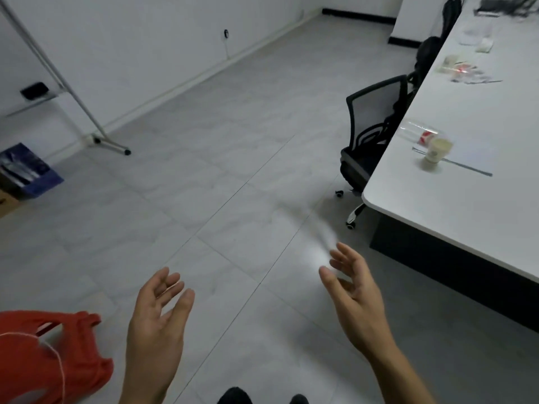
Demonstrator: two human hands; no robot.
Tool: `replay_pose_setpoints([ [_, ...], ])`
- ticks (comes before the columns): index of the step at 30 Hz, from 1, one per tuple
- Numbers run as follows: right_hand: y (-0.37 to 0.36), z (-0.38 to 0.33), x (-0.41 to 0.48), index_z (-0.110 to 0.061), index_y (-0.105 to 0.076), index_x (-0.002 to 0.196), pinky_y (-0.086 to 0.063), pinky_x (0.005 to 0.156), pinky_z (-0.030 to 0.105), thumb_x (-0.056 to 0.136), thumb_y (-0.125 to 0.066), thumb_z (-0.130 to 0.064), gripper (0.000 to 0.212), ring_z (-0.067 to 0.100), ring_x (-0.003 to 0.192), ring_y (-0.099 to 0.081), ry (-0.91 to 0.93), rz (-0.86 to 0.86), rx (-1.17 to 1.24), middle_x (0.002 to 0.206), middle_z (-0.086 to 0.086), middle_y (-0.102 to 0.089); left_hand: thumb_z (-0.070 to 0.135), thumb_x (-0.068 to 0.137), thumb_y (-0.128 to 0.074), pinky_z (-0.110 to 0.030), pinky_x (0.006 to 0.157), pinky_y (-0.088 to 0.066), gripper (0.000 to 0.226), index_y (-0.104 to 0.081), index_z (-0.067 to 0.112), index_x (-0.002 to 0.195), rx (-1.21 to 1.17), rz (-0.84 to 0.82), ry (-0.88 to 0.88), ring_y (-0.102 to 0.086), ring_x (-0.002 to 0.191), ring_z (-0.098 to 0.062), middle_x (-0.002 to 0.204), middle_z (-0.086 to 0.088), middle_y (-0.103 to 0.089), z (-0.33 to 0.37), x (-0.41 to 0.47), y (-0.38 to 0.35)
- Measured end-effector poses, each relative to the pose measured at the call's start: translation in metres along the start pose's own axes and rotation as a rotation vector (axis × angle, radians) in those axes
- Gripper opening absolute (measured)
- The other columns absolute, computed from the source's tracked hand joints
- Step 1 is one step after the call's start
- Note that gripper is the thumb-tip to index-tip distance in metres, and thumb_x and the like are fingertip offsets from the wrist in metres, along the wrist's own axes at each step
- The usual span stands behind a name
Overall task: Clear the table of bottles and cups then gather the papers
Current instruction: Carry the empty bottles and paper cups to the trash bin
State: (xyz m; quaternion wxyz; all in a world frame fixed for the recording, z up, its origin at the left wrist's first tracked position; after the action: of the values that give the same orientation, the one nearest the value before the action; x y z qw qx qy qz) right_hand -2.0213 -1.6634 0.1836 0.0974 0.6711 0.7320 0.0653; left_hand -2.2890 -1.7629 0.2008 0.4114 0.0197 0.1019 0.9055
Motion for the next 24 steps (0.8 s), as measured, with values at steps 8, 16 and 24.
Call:
replay_pose_setpoints([
  [8, -0.043, 0.022, 0.175, -0.029, -0.045, 0.142, -0.049, 0.095, 0.023, 0.09, -0.068, -0.03, 0.057, -0.006, 0.119, -0.054, -0.055, 0.002, -0.087, 0.132, -0.018, -0.057, 0.009, 0.09, -0.067, -0.047, 0.1, -0.049, 0.043, -0.055, 0.028, 0.127, -0.025, 0.048, 0.096, -0.063, 0.114, -0.012, 0.117, 0.007, -0.067, -0.025, 0.168, -0.09],
  [16, -0.016, 0.001, 0.343, -0.038, -0.048, 0.135, -0.047, 0.091, 0.019, 0.087, -0.069, -0.03, 0.053, -0.005, 0.118, -0.056, -0.157, 0.343, -0.113, 0.129, -0.018, -0.059, 0.013, 0.092, -0.065, -0.019, 0.085, -0.045, 0.041, -0.052, 0.031, 0.127, 0.038, -0.349, 0.01, -0.061, 0.113, -0.005, 0.122, 0.01, -0.063, 0.048, 0.389, -0.251],
  [24, 0.048, 0.02, 0.435, -0.035, -0.048, 0.138, -0.047, 0.092, 0.02, 0.089, -0.069, -0.029, 0.053, -0.005, 0.122, -0.053, -0.264, 0.693, 0.012, 0.132, -0.02, -0.057, 0.014, 0.093, -0.064, -0.025, 0.089, -0.046, 0.042, -0.052, 0.028, 0.131, 0.129, -0.662, -0.158, -0.062, 0.114, -0.01, 0.122, 0.007, -0.064, 0.109, 0.496, -0.445],
])
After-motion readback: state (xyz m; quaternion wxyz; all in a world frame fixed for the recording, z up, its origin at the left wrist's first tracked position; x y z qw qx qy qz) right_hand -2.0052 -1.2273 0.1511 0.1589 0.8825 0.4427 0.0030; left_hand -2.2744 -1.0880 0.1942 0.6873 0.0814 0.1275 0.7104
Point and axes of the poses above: each hand's wrist, its own x-axis towards the middle knuckle, its own y-axis out of the back of the hand, z = x × y, the point moved 1 cm from there along x, towards the middle knuckle
